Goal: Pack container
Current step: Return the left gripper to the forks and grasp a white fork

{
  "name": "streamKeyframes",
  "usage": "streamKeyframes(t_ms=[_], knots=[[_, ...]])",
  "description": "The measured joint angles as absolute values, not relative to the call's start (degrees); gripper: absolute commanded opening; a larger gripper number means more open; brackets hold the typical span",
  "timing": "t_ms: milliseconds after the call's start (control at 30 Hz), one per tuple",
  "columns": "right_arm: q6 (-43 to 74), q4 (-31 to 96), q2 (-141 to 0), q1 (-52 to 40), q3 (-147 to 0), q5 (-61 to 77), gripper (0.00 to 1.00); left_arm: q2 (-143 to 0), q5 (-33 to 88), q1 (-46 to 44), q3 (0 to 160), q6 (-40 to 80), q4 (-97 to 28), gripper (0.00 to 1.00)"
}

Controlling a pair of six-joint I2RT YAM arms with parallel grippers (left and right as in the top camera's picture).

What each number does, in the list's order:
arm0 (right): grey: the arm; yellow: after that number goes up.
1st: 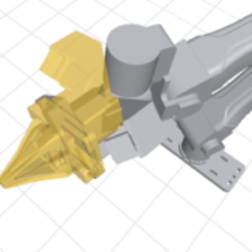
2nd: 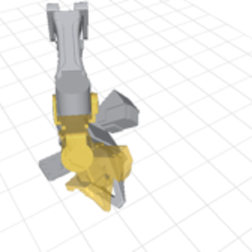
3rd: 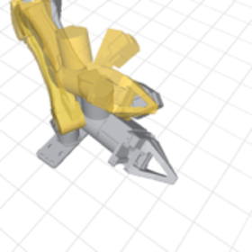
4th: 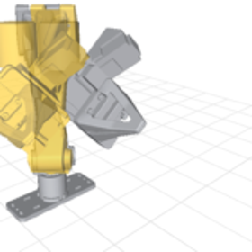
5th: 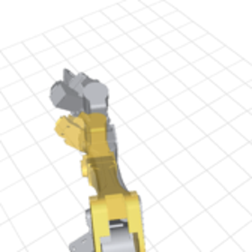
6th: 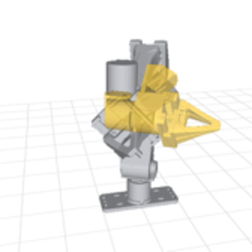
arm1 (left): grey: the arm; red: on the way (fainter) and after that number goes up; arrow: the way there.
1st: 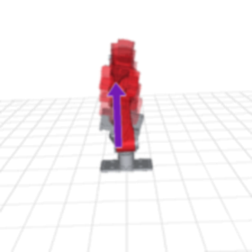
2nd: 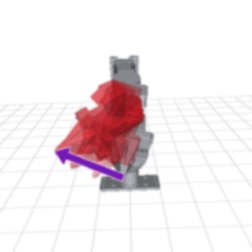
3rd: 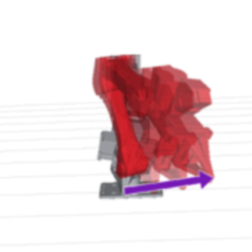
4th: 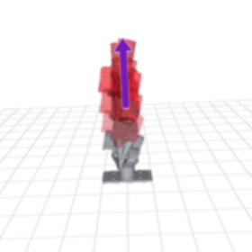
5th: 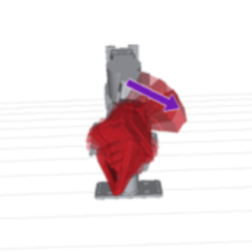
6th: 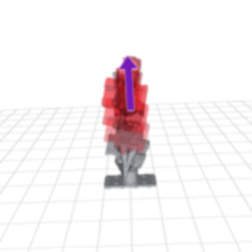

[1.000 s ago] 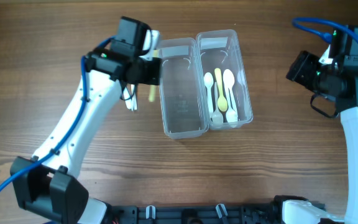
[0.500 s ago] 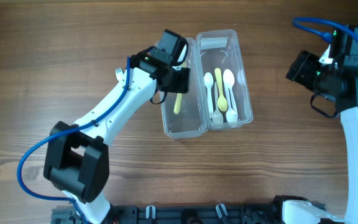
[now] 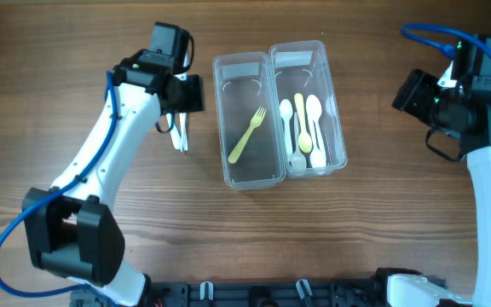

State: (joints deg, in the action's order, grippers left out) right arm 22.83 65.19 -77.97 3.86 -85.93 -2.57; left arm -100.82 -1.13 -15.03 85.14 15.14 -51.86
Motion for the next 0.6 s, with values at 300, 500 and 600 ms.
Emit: streamKeyframes(t_ms=[300,500,600], knots=[[22.83,65.36,-77.97,3.86,-85.93,-2.57,0.75,-108.86,-3.42,-14.02,85.14,13.13,-48.84,0.40],[22.83,65.45,-77.97,3.86,-85.93,-2.57,0.76,-115.87,-4.56,-14.02,85.14,12.43,-46.28,0.40],[22.83,65.58,-77.97,3.86,-85.93,-2.59,0.75,-116.88,-4.69,-14.02,85.14,12.03,-45.60,0.40]])
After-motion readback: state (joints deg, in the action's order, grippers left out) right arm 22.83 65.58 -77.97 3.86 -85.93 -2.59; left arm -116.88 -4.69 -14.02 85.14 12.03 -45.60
